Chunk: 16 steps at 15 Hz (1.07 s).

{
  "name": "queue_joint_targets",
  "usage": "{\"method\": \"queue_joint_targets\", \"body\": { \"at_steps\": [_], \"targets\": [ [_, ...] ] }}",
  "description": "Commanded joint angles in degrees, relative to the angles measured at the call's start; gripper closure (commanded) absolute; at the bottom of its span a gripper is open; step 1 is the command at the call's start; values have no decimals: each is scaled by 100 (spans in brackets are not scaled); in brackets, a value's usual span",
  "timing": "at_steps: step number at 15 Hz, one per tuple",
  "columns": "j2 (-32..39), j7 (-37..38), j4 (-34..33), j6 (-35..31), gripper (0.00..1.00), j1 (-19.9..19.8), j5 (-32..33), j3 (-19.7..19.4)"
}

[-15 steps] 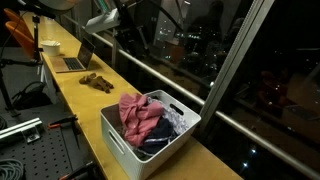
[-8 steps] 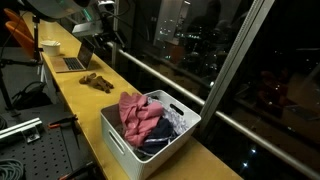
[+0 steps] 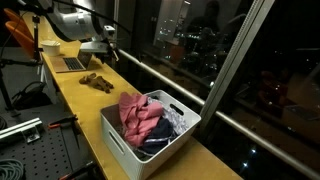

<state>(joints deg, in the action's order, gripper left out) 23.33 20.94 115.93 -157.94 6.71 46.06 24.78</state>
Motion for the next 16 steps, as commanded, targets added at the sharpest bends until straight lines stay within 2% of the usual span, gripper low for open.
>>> {"method": "queue_joint_targets", "body": {
  "at_steps": [1,2,7,11,16],
  "targets": [
    [1277,-257,-1227,266,0,352,70,-76],
    [1394,-676,-1380,107,0,923,-516,-633],
    [2365,-1572,-2251,212,0,1569,-1656,-926],
    [2580,-2130,-2583,465,0,1887,-2359,-964],
    [2262,-2569,-2601,1056,0,1962,-2601,-1001]
  ]
}}
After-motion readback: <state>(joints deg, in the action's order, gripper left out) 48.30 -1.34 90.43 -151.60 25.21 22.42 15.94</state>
